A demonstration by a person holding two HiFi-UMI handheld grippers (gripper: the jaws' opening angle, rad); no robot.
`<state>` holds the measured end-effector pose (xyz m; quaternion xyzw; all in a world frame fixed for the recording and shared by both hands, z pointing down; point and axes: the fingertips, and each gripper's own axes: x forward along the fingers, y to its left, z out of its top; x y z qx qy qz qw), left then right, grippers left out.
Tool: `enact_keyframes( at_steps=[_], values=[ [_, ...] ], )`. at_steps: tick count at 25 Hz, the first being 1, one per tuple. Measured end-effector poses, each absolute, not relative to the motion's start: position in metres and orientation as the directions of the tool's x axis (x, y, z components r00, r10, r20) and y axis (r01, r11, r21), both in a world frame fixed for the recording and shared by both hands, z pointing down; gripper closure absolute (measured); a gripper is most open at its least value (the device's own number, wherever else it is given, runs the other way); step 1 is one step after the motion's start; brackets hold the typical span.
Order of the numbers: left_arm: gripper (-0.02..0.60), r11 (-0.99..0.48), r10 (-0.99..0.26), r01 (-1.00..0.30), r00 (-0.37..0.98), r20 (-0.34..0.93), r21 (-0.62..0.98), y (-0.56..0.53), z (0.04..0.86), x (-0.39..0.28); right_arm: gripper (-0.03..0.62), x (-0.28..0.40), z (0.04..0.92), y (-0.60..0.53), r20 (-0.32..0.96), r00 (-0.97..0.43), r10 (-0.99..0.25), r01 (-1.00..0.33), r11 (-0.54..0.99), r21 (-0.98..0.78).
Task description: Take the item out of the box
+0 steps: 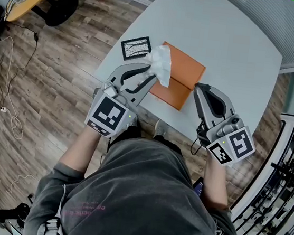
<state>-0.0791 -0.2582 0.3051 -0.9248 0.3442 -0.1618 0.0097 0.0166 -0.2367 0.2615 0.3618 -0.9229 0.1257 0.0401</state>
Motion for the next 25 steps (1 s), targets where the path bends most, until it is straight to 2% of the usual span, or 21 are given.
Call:
enact_keyframes(
  at_steps=[25],
  values=[
    [0.48,-0.764,-0.637,-0.633,0.711,0.298,-0.122,-0.2537,0.3014,-0.0786,0.592,0.0127,0.2582,-0.2353,0.164,-0.742,-0.65,-0.67,0.711,-0.213]
  ],
)
